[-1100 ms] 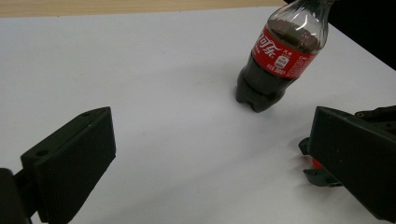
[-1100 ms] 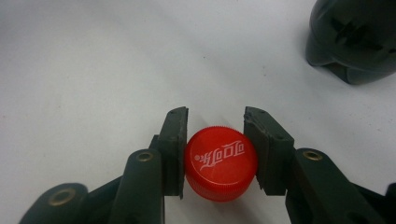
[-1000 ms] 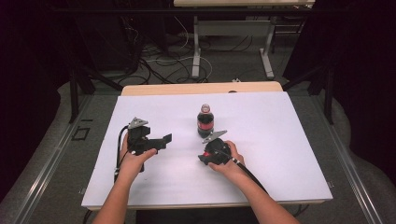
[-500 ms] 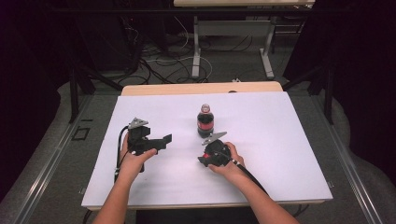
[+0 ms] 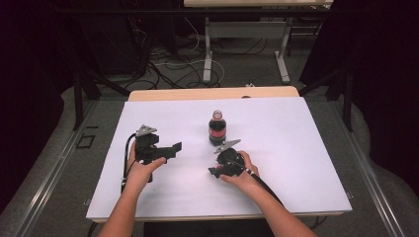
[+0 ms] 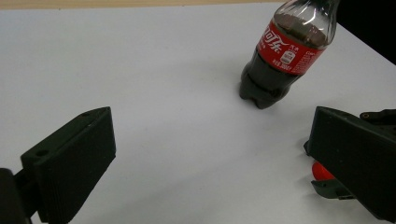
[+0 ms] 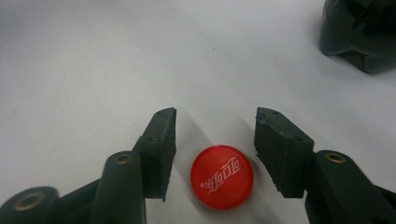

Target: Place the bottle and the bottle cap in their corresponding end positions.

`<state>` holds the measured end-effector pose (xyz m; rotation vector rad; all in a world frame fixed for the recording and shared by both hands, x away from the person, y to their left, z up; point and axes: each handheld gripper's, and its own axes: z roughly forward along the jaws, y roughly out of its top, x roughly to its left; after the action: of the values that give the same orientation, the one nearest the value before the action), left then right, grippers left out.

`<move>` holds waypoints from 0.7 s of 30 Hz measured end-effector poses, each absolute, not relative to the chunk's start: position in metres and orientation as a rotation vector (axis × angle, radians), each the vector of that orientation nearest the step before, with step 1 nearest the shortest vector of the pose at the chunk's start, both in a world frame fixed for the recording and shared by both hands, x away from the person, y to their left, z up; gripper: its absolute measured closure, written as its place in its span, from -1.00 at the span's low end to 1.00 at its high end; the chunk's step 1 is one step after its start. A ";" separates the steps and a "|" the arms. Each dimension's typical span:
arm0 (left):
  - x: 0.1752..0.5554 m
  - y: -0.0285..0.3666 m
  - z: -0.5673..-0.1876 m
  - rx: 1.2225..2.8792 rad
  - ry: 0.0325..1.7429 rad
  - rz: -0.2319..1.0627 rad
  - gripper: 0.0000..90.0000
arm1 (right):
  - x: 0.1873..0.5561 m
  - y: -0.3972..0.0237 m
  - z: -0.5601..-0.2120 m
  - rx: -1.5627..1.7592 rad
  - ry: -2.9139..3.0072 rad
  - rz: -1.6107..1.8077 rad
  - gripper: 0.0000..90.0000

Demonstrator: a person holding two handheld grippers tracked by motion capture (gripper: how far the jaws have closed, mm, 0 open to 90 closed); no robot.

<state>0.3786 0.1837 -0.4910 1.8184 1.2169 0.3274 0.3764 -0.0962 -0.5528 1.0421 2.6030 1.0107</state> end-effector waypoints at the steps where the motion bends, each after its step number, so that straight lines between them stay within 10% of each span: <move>1: 0.379 0.184 -0.491 1.815 1.216 0.327 -0.98 | 0.377 -0.098 -0.553 1.020 2.607 1.015 -0.04; 11: 0.379 0.185 -0.493 1.792 1.230 0.337 -0.98 | 0.380 -0.104 -0.547 1.064 2.540 1.043 -0.61; 21: 0.380 0.190 -0.493 1.771 1.253 0.345 -0.98 | 0.385 -0.141 -0.530 1.126 2.447 1.059 -0.71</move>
<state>0.3802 0.1901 -0.4929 1.7706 1.2525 0.3447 0.3848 -0.1412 -0.5299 1.1255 2.4471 1.0593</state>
